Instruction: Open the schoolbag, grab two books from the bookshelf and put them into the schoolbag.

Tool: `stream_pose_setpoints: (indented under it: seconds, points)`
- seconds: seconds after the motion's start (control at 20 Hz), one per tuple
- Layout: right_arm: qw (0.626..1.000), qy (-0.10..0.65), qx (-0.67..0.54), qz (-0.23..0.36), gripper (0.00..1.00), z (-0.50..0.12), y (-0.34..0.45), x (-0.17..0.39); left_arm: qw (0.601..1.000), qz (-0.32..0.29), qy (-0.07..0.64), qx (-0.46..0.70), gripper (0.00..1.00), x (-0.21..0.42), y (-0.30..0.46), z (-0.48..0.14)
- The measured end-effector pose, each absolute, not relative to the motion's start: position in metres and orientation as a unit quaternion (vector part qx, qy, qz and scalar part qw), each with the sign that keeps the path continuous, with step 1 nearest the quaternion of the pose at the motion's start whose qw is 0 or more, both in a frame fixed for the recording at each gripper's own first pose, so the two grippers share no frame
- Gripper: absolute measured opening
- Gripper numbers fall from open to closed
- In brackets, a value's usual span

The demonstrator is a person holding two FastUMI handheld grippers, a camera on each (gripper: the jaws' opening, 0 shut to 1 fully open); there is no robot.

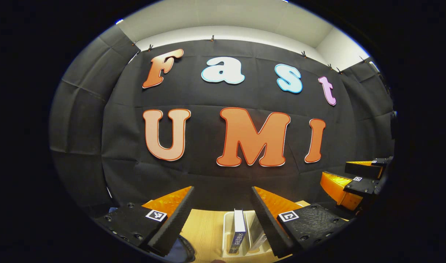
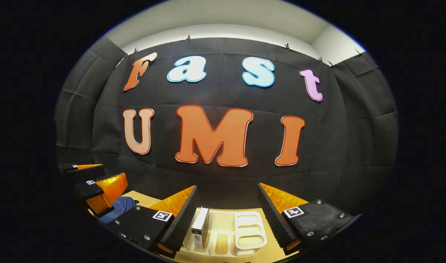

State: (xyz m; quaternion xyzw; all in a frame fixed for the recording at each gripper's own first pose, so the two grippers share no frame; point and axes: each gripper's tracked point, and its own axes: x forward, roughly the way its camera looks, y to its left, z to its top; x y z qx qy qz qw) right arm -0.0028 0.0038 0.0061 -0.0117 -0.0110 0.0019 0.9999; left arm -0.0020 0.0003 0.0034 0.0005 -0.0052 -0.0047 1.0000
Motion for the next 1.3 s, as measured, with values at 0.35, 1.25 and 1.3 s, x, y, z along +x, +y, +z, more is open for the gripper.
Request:
stream_pose_setpoints:
  seconds: [0.35,1.25,1.3]
  points:
    - [1.0,-0.013,-0.013,-0.002,0.94,0.007,0.002,-0.006,1.0,0.0,-0.011,0.002,0.94,-0.006,0.004,0.005]
    - [1.0,-0.005,-0.015,0.004,0.94,0.001,0.009,-0.01,1.0,0.003,-0.008,0.004,0.95,-0.015,0.008,0.003]
    - [1.0,-0.004,-0.015,0.004,0.94,0.0,0.01,-0.01,1.0,0.003,-0.008,0.004,0.95,-0.015,0.008,0.003]
